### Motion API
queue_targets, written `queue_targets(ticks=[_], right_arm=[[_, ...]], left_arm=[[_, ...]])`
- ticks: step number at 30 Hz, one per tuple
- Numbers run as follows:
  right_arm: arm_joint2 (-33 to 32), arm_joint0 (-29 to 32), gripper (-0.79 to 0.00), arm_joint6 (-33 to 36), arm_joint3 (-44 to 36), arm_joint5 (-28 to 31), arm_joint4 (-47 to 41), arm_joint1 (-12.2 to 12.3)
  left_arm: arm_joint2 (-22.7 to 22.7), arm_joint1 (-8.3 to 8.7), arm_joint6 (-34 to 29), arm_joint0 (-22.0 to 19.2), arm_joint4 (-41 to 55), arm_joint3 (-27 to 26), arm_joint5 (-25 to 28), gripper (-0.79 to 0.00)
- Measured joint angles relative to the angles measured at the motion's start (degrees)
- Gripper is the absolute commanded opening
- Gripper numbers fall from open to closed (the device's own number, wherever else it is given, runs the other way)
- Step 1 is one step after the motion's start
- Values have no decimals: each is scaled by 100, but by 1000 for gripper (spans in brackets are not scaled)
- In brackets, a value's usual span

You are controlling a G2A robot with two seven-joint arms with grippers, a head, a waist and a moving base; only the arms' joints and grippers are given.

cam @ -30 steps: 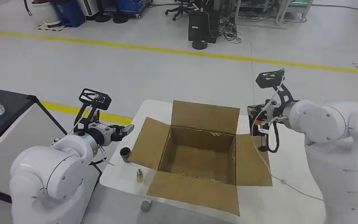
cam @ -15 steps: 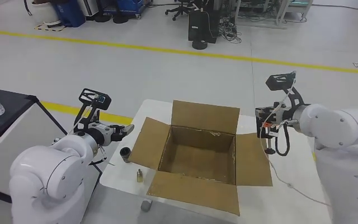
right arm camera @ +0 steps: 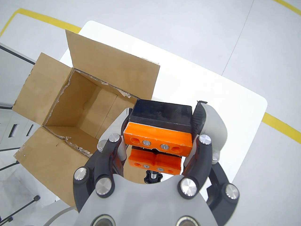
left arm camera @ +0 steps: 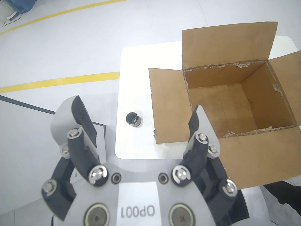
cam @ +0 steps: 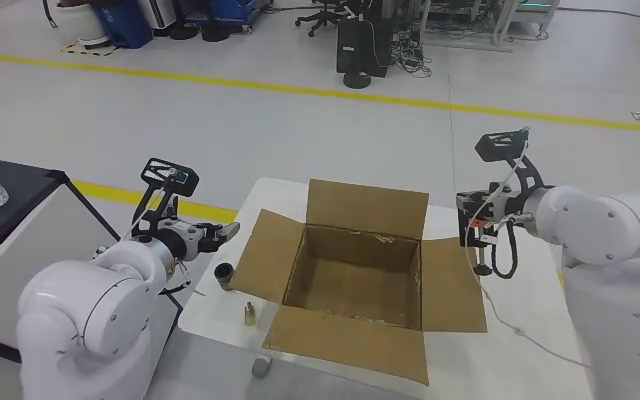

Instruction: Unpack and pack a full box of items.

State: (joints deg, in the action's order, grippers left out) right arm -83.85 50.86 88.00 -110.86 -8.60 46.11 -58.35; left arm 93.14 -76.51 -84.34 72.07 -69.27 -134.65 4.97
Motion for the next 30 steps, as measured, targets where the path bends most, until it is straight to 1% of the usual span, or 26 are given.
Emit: queue_targets(ticks=[9, 11, 13, 17, 21, 25, 30], right_arm=[[0, 0, -785, 0, 0, 0, 0, 0], [-27, 71, -785, -98, 36, -25, -40, 1], [-133, 185, -785, -158, -12, -161, -17, 18], [-395, 364, -785, -6, -207, -439, 85, 64], [-650, 559, -785, 2, -250, -551, 109, 113], [-850, 697, -785, 0, 0, -597, 45, 176], [-783, 647, -785, 0, 533, -526, -3, 272]], left_arm=[[0, 0, 0, 0, 0, 0, 0, 0], [0, 0, 0, 0, 0, 0, 0, 0], [0, 0, 0, 0, 0, 0, 0, 0], [0, 0, 0, 0, 0, 0, 0, 0], [0, 0, 0, 0, 0, 0, 0, 0], [0, 0, 0, 0, 0, 0, 0, 0], [0, 0, 0, 0, 0, 0, 0, 0]])
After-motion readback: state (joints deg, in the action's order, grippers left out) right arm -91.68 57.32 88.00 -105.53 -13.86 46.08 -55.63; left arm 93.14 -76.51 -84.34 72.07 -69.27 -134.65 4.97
